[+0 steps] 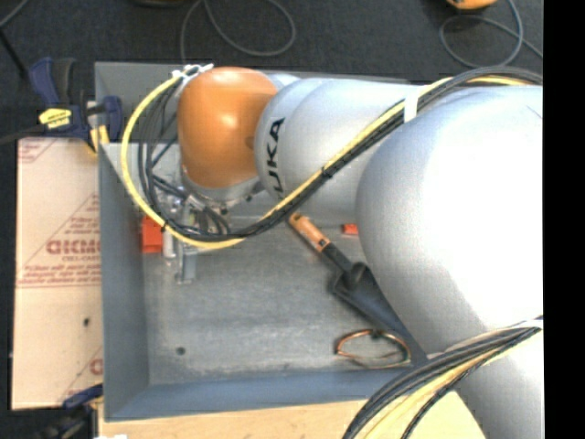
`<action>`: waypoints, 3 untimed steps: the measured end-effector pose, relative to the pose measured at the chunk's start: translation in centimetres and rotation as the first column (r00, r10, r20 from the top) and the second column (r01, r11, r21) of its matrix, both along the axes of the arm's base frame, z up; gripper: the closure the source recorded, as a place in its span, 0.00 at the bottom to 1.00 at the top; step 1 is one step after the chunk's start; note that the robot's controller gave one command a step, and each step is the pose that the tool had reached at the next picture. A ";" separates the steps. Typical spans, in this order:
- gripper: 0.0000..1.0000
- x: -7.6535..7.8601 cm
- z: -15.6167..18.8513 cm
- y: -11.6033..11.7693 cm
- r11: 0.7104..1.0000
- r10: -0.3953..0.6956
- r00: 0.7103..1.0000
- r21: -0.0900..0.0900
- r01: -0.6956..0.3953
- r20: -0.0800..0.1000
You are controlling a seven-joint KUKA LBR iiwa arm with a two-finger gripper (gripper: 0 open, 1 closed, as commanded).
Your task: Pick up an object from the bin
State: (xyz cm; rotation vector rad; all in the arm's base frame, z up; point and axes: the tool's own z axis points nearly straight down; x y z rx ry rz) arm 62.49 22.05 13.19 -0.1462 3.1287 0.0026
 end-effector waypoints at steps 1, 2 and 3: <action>0.00 1.4 -4.1 -5.2 0.999 -0.051 0.999 0.003 0.051 -0.002; 1.00 2.7 -5.2 -7.8 0.971 -0.239 0.971 0.015 0.239 0.022; 1.00 2.7 -5.2 -7.8 0.971 -0.239 0.971 0.015 0.239 0.022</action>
Offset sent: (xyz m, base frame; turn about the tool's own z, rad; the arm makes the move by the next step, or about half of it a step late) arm 0.0202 -0.0787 -0.0619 0.2410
